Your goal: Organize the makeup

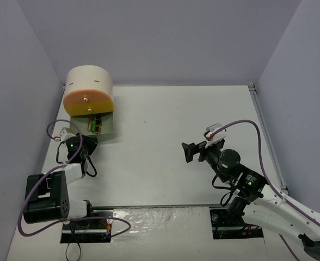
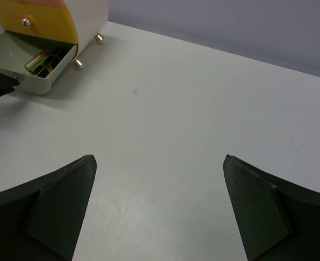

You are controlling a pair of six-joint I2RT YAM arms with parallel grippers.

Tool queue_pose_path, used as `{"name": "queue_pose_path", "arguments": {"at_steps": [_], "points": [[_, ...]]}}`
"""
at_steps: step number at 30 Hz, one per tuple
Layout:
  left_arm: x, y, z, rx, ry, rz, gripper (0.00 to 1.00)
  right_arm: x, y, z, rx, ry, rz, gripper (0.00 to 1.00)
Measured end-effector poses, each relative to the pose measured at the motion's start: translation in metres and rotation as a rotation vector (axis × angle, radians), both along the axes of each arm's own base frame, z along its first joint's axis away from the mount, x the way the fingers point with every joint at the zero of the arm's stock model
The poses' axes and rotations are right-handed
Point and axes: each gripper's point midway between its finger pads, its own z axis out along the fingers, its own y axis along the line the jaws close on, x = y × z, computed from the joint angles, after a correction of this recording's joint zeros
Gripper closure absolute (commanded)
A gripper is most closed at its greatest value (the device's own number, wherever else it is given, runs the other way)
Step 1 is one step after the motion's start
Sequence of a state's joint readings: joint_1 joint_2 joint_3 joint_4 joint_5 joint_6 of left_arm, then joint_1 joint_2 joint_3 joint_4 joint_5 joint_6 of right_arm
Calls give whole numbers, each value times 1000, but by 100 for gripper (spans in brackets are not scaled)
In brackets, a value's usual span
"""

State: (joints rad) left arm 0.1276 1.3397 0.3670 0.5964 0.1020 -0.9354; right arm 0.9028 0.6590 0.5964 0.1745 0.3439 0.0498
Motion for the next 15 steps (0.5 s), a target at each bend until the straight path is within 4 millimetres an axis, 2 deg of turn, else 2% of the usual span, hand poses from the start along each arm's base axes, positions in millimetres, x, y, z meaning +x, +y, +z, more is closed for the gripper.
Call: {"name": "queue_pose_path", "arguments": {"at_steps": [5,12,15], "points": [[11,0,0,-3,0,-5,100,0,0,0,0,0,0,0],[32,6,16,19,-30,-3,100,0,0,-1,-3,0,0,0],[34,7,15,21,-24,-2,100,1,1,-3,-9,5,0,0]]}}
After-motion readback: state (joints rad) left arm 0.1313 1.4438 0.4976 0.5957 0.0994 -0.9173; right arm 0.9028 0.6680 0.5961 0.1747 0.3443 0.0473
